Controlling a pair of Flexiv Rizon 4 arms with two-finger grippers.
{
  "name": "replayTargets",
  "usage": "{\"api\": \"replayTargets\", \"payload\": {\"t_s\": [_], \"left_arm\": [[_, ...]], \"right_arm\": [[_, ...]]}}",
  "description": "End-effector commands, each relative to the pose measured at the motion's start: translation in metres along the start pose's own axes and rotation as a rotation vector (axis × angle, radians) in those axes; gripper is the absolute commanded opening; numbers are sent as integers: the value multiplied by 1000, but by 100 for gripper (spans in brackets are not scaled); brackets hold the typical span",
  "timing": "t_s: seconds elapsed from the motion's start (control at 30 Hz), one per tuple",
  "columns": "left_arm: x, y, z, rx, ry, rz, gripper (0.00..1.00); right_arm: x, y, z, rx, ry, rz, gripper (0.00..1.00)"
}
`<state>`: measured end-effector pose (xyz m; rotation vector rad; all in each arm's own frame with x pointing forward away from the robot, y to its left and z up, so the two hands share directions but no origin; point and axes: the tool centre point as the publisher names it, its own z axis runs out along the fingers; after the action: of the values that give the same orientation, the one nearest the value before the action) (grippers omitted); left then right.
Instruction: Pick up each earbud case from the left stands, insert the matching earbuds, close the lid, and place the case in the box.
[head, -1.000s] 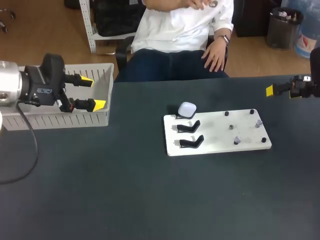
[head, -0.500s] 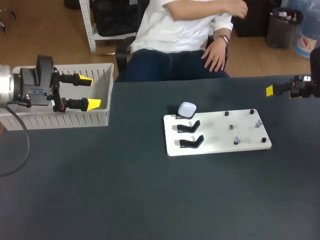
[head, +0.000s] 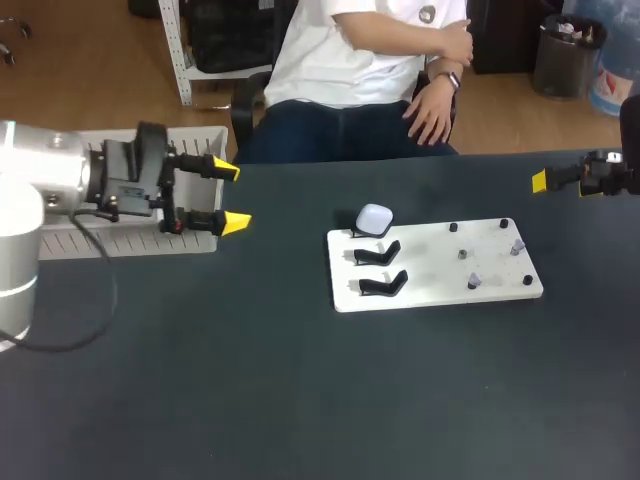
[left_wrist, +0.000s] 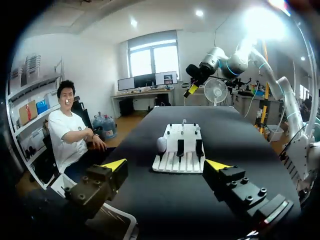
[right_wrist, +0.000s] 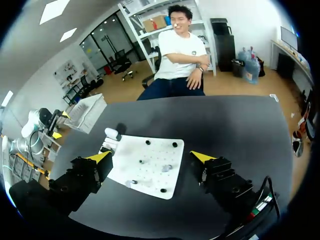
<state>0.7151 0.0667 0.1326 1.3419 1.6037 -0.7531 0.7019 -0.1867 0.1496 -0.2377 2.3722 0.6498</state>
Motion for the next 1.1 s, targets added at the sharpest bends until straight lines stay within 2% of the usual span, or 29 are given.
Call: {"api": "replayTargets", "payload": {"t_s": [0.03,0.23,0.67,0.77,1.1], "left_arm": [[-3,16,49,90,57,-2,100],[-2,16,77,123,79,-3,100],[7,15,124,101,125,-2,100],[11,18,137,98,110,1,100],[11,18,137,98,110,1,100]], "right_arm": [[0,0,0,2,0,0,100],[0,0,0,2,0,0,100],[0,0,0,2,0,0,100],[0,0,0,2,0,0,100],[0,0,0,2,0,0,100]]}}
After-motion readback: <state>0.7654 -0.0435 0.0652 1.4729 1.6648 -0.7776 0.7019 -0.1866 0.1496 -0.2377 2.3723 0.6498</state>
